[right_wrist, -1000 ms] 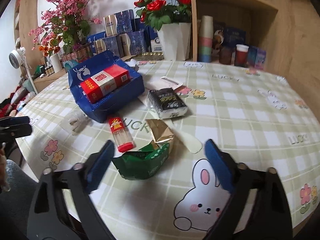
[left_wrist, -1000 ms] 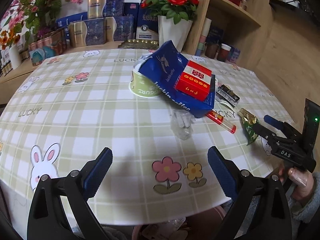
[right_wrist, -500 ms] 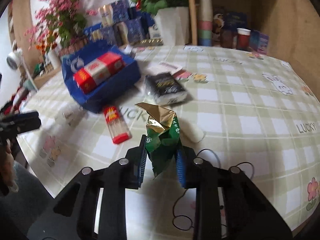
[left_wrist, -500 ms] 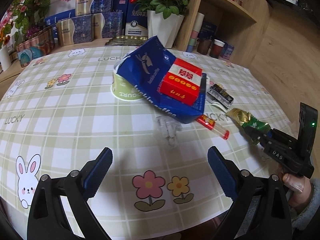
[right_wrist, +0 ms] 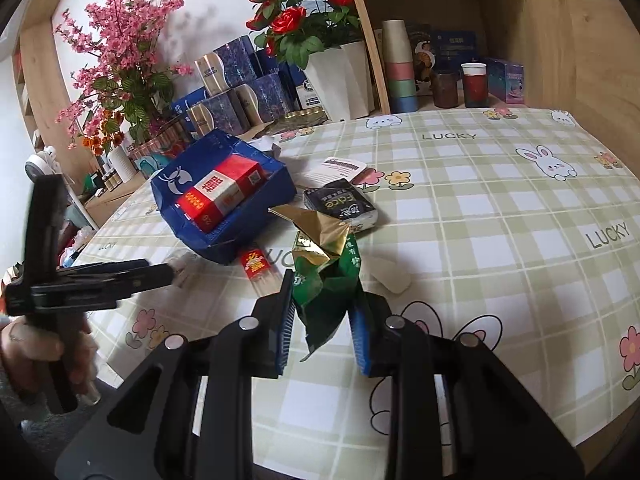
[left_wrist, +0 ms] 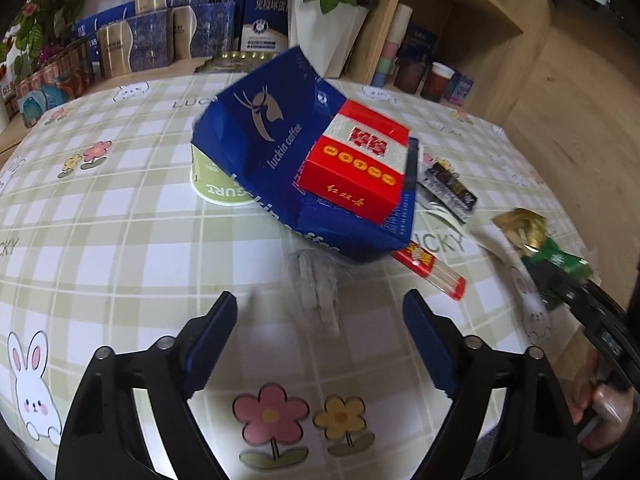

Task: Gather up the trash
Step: 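Grasp the small clear plastic piece with the left tool while the right tool holds the wrapper, then drop the green wrapper into the bin with the right tool while the left tool carries the plastic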

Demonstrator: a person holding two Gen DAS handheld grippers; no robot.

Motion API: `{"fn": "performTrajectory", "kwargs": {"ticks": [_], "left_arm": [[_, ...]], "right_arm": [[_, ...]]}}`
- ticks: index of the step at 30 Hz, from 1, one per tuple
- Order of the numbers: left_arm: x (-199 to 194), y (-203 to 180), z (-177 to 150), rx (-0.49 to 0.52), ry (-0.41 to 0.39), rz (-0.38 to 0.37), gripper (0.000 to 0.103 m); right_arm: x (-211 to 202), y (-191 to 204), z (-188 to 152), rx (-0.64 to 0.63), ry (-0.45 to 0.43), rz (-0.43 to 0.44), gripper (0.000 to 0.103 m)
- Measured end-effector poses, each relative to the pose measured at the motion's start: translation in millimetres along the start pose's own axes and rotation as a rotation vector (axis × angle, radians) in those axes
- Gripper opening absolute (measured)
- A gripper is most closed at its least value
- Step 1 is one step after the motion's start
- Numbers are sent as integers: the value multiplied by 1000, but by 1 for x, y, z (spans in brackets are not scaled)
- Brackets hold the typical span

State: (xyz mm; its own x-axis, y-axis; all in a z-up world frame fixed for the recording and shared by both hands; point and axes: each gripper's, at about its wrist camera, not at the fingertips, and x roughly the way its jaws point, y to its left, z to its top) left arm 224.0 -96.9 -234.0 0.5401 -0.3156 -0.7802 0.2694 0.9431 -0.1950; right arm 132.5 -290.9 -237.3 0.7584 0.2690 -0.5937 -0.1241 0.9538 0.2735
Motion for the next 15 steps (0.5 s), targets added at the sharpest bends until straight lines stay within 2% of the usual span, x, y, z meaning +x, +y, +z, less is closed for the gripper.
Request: {"fn": "performTrajectory", "kwargs": {"ticks": [4,5,6,8,10,13,15], "left_arm": [[17,12,5,-62,38,13,65],[17,15,7,-69,27,17,41],[18,15,8,-68,48,13,25],[13,15,8,-79,57,4,23],[0,13,3,-65,47,-35,22],[-24,6,-10,-14,31,-33,22],[-45,8,-22,-26,25,-48,21]], "right_arm": [[-9,6,-2,-6,-1,-3,28],[-11,6,-3,-7,-2,-5,28],[-14,8,-4,-8,-3,-8,28],[-18,9,-4,-8,-5,-13,28],[-24,9,-4,-2,-10,-13,28],[-31,14,-4,-7,-16,-11,28],[-36,19,-5,-18,-15,-6,28]]}}
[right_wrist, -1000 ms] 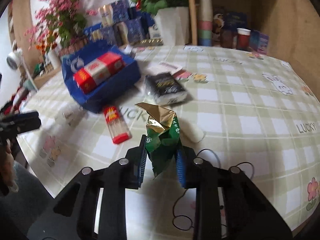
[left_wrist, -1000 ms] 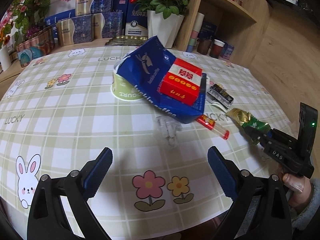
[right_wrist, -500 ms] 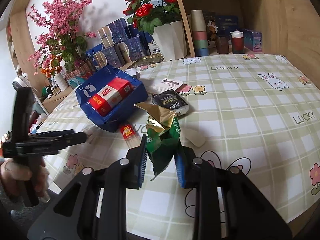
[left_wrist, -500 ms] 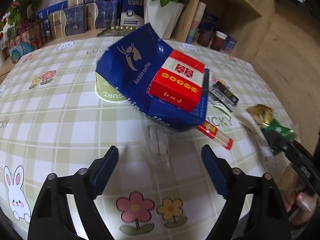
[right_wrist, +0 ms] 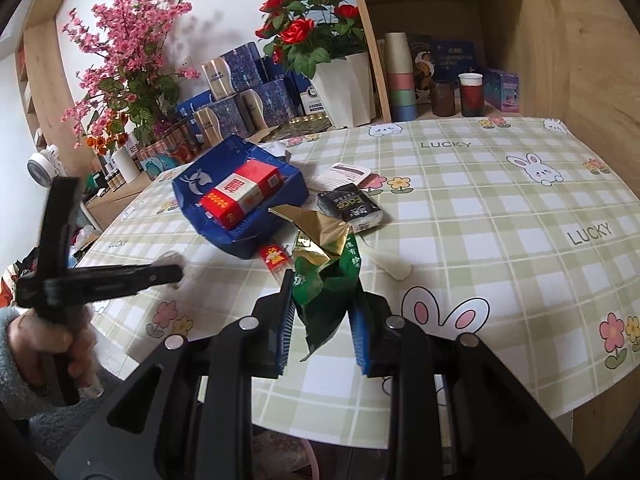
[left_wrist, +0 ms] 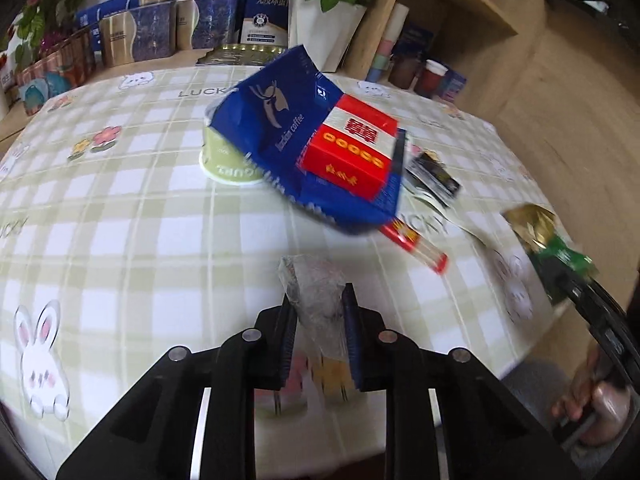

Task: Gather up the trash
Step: 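Drop the green wrapper into the bin with the right tool while the left tool carries the plastic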

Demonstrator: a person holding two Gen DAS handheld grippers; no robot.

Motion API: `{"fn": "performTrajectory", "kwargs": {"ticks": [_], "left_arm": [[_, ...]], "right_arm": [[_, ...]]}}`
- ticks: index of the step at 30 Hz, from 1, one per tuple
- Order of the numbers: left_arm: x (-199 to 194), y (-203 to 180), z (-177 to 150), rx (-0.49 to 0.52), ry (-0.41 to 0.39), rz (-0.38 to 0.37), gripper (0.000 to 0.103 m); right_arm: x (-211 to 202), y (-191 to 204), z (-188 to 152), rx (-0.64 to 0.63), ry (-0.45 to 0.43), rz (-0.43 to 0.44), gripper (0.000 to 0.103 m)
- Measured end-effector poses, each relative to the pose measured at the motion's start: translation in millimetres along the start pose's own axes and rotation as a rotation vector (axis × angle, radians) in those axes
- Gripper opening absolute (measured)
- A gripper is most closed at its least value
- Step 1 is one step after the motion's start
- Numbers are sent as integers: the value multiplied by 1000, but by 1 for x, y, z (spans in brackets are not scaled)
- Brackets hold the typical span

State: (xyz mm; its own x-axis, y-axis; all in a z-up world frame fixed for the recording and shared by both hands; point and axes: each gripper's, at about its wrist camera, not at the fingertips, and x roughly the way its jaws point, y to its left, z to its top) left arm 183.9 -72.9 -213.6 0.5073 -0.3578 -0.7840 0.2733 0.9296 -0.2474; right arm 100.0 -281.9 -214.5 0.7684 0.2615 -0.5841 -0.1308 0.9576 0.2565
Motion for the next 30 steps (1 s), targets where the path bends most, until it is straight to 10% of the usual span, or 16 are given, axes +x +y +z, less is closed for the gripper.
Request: {"fn": "performTrajectory", "kwargs": {"ticks": [16,30], "left_arm": [[-126,16,-96,-5,-91,-3,21],[-144,23,-130,-78,-107,-46,21]], "right_arm": [[-33,72,-52,-145,116,86,28],[-6,107,-104,-229,336,99,28]]}}
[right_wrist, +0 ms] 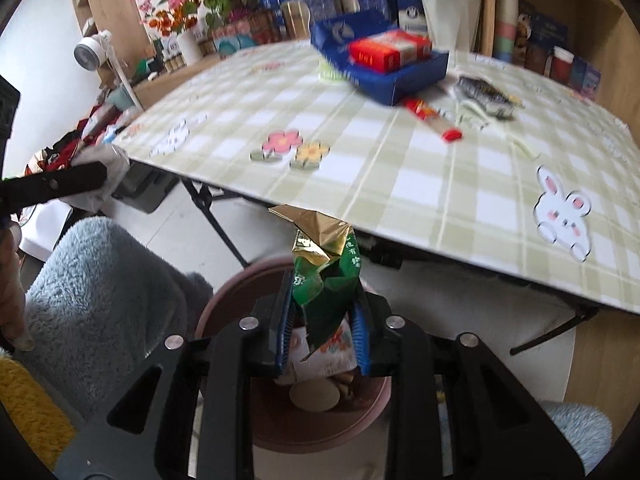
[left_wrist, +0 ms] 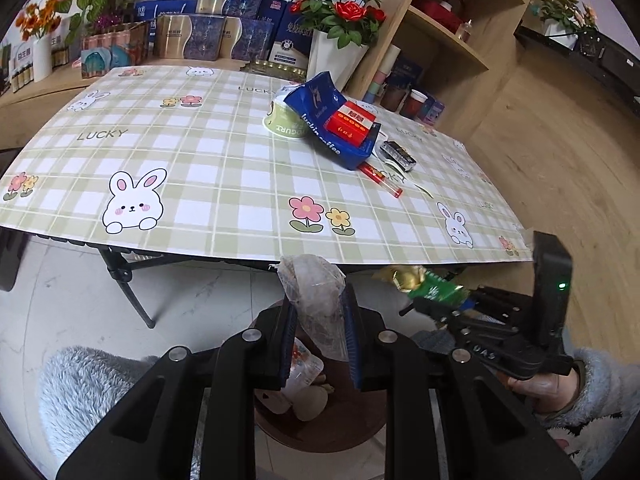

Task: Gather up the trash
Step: 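Drop the green wrapper into the bin with the right tool while the left tool carries the plastic, then lower the clear plastic piece into the bin and open the left tool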

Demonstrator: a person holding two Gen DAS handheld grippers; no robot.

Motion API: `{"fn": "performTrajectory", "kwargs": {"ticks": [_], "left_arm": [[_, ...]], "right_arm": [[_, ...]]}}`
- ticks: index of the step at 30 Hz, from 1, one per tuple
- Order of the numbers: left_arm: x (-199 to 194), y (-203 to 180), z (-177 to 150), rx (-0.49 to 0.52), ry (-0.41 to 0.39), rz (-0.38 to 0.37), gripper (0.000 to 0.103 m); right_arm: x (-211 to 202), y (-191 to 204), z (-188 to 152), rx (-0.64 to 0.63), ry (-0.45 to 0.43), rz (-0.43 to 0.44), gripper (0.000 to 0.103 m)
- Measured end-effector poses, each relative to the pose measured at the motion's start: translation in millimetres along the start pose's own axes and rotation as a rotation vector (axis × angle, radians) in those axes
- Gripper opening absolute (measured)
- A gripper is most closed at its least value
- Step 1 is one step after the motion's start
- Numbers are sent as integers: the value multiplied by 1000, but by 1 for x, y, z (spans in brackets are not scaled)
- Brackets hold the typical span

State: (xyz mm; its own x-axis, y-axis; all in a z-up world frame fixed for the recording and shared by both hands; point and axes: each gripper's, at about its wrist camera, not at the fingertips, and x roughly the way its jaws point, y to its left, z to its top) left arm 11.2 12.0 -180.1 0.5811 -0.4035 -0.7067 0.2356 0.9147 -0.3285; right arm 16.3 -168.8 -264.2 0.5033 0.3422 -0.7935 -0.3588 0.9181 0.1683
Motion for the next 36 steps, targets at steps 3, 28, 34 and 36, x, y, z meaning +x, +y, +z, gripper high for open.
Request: {"fn": "performTrajectory", "kwargs": {"ticks": [3,28,34,36], "left_arm": [[-2,0,-1,0,-8,-1,21],[10,-18,0,218,-1,-8,22],[31,-15,-4,297,39,-103,22],[44,-15,-9,321,75,-117,22]], "right_arm": [[6,4,-2,-12,29,-12,28],[-43,-22,11,-15,-202,-198,97],[-58,-37,7,25,-303,-246,97],[-54,-39,6,42,-296,-248,97]]}}
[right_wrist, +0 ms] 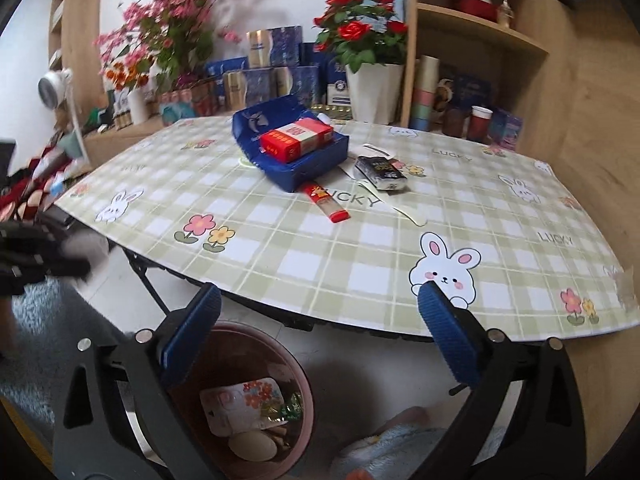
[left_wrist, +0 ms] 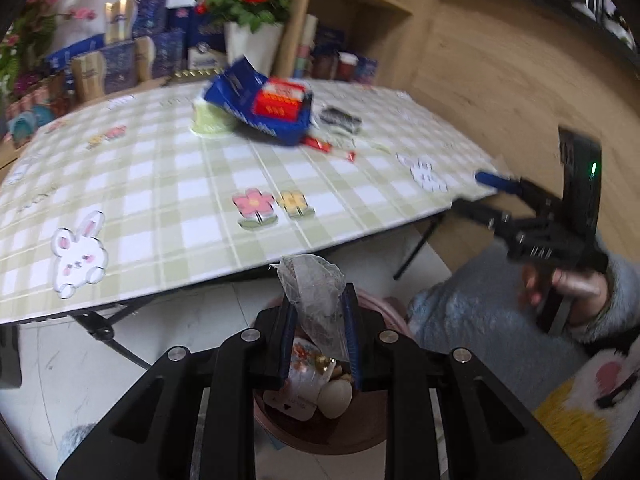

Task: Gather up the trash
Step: 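Lower the clear plastic piece into the bin and open the left tool, then reach the left tool to the red box on the blue bag and grasp it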

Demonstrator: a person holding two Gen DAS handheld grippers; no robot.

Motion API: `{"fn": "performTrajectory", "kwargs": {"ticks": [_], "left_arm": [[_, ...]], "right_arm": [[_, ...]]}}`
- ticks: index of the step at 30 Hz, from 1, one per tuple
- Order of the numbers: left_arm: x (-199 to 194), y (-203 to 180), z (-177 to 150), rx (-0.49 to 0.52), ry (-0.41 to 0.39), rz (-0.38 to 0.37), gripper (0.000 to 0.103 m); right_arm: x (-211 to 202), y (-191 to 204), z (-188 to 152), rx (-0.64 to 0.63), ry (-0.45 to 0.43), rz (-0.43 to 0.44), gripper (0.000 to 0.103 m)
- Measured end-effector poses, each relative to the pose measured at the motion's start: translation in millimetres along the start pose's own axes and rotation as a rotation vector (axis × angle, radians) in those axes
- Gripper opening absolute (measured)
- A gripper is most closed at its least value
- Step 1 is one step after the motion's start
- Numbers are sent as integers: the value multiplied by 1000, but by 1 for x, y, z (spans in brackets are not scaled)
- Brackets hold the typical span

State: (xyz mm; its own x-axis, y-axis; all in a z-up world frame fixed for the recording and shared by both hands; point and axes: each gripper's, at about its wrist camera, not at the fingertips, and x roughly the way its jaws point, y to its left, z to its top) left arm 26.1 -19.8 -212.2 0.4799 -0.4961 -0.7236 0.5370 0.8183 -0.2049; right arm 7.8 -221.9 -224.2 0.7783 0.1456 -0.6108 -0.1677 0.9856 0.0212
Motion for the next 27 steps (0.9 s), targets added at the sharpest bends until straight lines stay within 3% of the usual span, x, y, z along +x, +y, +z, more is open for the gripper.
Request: {"fn": "performTrajectory", "kwargs": {"ticks": [5,12,17,19,20,21,27], "left_arm": [[28,-4,-12,-6,80,-27,23],[36,8,-15,-78,100,-29,24],[35,6,-15,-68,103,-25,27],[34,3,-14,-57,95,-26,40],[33,2,-14,-55,85,-29,59],[29,2,-13,-56,61,-26,71],[15,9,-9,-95,-29,56,87]], "right_arm": [[4,8,-5,-25,21,-5,97],[7,12,-7,-23,35,11,97],[9,12,-9,-21,47,11,97],[9,14,-9,-27,49,11,97],[8,15,-9,-30,47,12,97],[8,16,-9,-33,45,13,97],[10,16,-9,-36,53,16,97]]}}
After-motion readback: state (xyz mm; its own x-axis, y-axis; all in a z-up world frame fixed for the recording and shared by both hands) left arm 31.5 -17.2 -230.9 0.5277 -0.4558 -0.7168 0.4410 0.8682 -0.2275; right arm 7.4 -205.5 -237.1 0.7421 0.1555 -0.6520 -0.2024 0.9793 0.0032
